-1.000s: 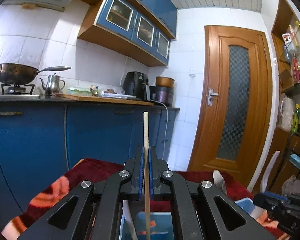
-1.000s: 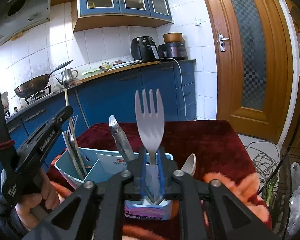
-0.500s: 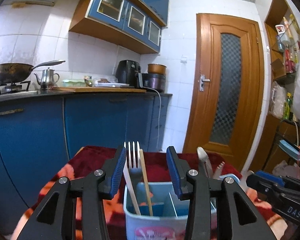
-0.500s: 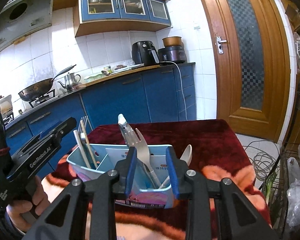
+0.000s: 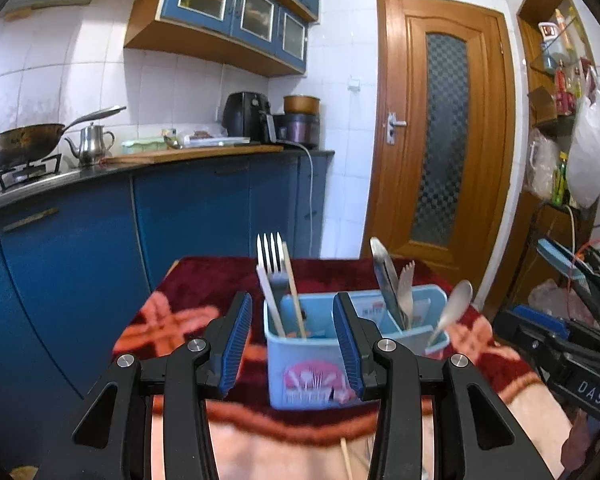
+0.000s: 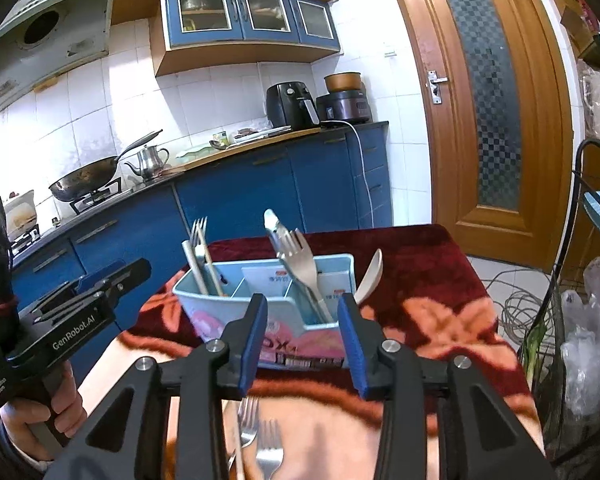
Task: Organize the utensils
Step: 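Move both tools back over the remaining forks and chopstick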
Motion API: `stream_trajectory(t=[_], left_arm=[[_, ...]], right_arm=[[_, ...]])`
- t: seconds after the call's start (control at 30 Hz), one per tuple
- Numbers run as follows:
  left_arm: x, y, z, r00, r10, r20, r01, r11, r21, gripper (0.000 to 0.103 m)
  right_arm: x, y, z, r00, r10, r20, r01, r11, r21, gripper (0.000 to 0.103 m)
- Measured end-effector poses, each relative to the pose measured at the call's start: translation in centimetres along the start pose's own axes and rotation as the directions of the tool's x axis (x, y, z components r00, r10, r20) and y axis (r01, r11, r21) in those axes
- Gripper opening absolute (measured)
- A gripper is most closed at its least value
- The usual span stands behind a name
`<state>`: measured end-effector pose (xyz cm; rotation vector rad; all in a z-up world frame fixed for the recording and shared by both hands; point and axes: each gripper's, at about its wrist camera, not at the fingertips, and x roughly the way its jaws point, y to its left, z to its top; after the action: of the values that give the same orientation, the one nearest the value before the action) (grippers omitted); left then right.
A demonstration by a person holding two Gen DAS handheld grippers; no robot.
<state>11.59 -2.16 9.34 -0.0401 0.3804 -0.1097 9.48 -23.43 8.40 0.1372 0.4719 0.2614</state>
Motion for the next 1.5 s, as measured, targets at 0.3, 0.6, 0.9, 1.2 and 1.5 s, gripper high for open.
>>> stream_trajectory(t=[0.3, 0.6, 0.9, 1.2, 1.5], left_arm=[[-2.1, 0.0, -2.3, 0.994, -0.011, -0.107, 0.012, 1.0, 0.015, 0.044], [-3.3, -0.7, -5.5, 0.982, -0.012, -0.189, 0.021, 0.999, 0.045, 0.048], [-1.9, -1.5, -8.1, 0.956, -0.012, -0.292, 0.029, 0.998, 0.054, 0.048], [0.3, -2.6, -9.8, 0.931, -0.01, -0.366, 0.039, 0.997, 0.072, 0.048], [2.8, -3.0, -10.8, 0.901, -0.016, -0.433, 0.055, 0.996, 0.076, 0.048]], right_arm=[[-2.2, 0.3, -2.9, 0.999, 0.013, -0.042, -0.012, 0.999, 0.031, 0.045], [-3.2, -0.3, -5.7, 0.996, 0.012, -0.087, -0.006, 0.998, 0.069, 0.05], [-2.9, -1.3, -8.3, 0.991, 0.004, -0.137, 0.009, 0.995, 0.098, 0.052], [-2.4, -3.0, -9.6, 0.988, -0.021, -0.155, 0.04, 0.992, 0.12, 0.053], [-1.7, -4.3, -10.3, 0.985, -0.022, -0.17, 0.047, 0.988, 0.145, 0.054]])
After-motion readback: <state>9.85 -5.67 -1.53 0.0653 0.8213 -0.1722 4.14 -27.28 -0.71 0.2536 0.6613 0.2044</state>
